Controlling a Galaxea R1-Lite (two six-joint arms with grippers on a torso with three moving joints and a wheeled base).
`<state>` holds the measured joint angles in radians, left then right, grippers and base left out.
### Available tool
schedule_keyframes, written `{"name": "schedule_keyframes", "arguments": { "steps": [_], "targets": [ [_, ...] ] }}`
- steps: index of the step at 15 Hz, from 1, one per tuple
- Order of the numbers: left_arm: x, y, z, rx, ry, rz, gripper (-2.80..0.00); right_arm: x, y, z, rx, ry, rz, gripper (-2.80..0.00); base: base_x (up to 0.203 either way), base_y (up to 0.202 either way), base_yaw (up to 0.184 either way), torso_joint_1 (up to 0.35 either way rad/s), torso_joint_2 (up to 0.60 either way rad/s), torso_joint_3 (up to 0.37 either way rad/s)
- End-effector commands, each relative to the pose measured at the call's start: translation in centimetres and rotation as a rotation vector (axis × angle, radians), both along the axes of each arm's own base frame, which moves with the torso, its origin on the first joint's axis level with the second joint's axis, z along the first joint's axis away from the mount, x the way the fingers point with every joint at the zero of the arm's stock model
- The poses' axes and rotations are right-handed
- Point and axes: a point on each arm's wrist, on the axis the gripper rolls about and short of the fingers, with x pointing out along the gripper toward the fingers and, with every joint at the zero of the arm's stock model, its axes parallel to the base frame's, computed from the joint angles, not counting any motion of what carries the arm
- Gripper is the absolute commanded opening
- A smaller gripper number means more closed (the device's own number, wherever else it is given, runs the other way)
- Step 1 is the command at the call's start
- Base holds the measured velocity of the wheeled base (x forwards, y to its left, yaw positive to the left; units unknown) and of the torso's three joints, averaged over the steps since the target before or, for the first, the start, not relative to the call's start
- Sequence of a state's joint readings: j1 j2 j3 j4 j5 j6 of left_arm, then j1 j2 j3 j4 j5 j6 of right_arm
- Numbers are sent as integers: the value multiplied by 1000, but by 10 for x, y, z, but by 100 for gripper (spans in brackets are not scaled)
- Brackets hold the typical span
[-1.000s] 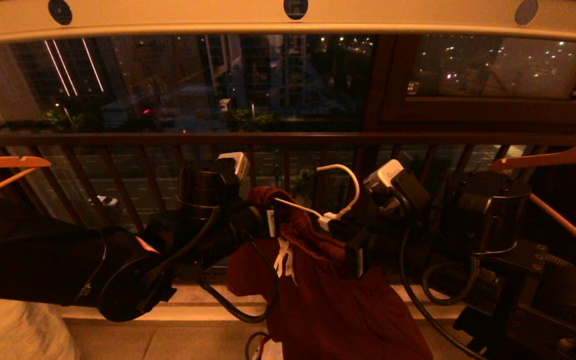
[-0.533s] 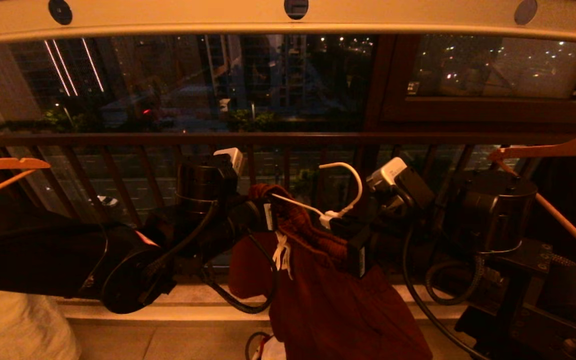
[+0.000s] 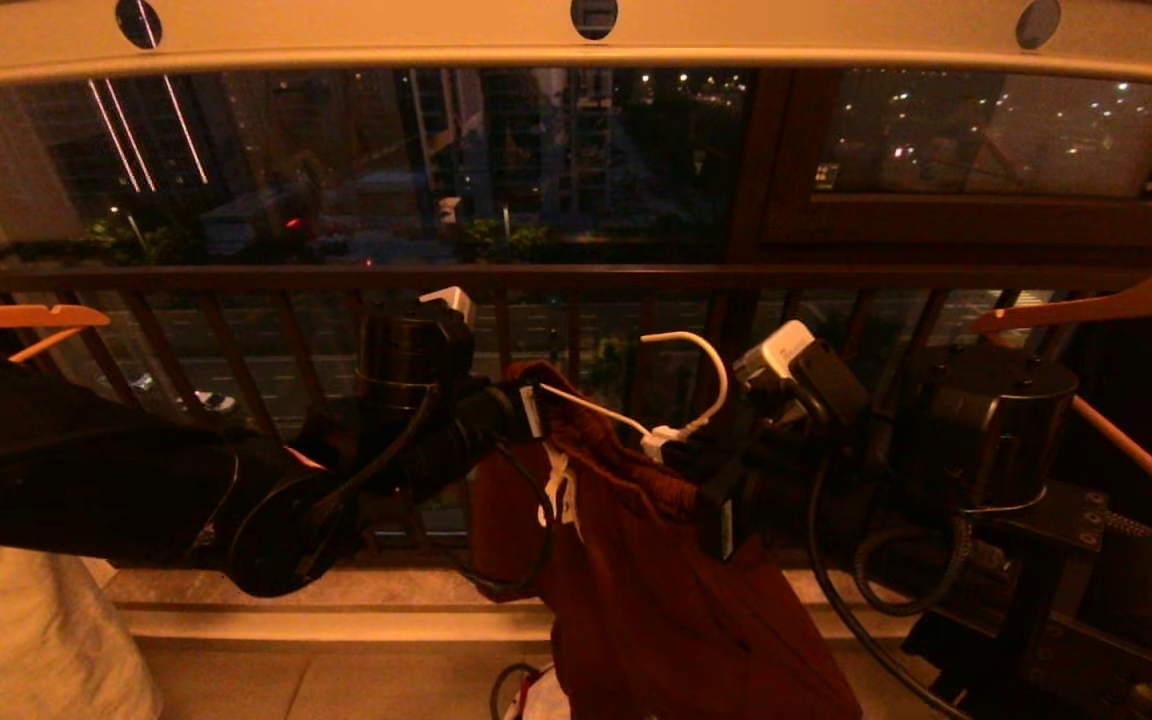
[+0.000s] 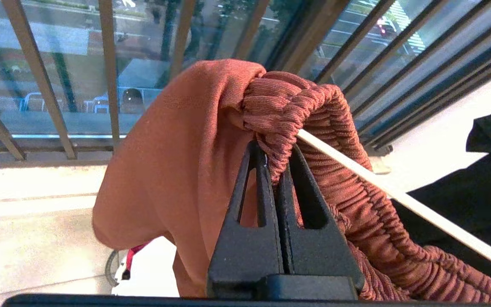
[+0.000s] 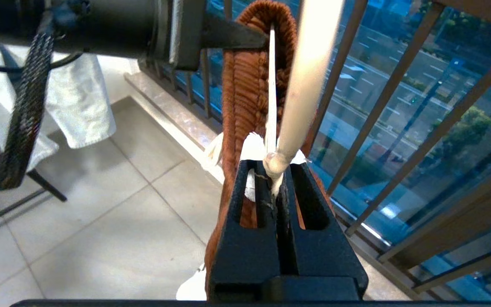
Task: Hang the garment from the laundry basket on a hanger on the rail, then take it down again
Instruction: Take the clothes off the clothes rack
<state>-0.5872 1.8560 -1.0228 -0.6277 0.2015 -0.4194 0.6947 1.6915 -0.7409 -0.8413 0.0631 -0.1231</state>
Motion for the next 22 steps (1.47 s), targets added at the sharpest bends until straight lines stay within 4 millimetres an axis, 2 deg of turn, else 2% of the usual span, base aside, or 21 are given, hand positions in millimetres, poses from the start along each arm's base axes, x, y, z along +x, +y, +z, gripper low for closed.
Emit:
{"name": "schedule_keyframes", "arguments": {
  "steps": [1,15,22],
  "targets": [
    [3,0,-2,-6,4,5,-280,0,0,0,-1,-2,2,-280,0,0,0,0,0,0],
    [22,14,1,-77,9,76,-280,-1,-1,-1,-5,-1,2,-280,0,0,0,0,0,0],
    [30,24,9,-136,0,116,-280,-2,-1,1,-5,-10,3,-280,0,0,0,0,0,0]
  ]
}}
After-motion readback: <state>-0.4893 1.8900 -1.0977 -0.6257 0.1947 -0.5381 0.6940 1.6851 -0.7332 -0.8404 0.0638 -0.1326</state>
